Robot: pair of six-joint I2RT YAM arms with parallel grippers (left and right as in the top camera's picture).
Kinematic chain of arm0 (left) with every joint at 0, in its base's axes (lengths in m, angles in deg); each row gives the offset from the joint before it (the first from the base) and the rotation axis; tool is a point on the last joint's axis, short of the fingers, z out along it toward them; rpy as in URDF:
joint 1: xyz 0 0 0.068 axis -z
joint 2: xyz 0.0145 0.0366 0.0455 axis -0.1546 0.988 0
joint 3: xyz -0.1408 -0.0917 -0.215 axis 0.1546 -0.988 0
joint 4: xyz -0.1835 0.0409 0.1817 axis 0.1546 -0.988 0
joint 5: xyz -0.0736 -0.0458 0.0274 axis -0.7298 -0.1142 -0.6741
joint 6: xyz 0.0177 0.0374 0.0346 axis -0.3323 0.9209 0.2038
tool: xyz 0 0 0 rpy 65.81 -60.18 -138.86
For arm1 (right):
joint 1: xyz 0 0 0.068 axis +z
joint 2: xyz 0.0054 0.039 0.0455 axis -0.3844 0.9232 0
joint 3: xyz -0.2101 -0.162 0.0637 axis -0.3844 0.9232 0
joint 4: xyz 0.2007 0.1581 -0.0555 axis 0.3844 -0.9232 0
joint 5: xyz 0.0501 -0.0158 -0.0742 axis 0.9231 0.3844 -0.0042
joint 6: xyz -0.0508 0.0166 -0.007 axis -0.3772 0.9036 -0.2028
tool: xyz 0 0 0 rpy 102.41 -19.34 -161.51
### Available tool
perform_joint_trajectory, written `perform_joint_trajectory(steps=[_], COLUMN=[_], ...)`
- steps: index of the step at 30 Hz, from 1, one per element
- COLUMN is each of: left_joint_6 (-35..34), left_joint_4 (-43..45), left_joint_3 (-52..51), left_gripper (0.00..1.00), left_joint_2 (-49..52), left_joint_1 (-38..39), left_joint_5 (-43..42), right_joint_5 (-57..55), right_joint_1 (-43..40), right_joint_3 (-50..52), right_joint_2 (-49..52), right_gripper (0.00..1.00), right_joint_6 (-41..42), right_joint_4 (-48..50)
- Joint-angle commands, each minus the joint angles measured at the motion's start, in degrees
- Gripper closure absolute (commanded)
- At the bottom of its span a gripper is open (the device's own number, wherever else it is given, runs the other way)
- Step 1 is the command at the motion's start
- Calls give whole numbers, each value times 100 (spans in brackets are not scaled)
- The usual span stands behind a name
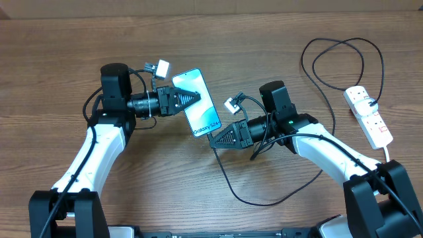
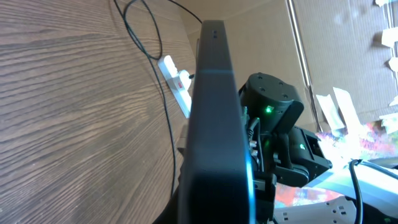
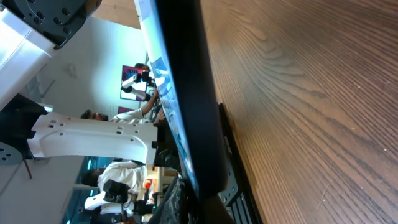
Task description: Plug charger to phone and switch on socket
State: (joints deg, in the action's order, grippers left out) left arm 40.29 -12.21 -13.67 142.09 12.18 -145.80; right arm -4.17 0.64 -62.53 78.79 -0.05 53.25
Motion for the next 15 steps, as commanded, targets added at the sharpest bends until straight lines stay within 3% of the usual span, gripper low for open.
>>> perform_joint_trajectory(steps=[1, 15], left_joint_6=[210, 212], left_joint_4=[-151, -326], left_joint_3=[-92, -92], left_gripper=[96, 96], left_joint_2=[-15, -15], left_joint_1=[468, 579], left_joint_5=[-979, -1272], right_joint_5=[-269, -361], right_joint_1=[-76, -83], right_joint_3=[-195, -225], right_joint_2=[-103, -103], right_gripper=[96, 96], right_joint_6=[52, 48], right_joint_4=[299, 323])
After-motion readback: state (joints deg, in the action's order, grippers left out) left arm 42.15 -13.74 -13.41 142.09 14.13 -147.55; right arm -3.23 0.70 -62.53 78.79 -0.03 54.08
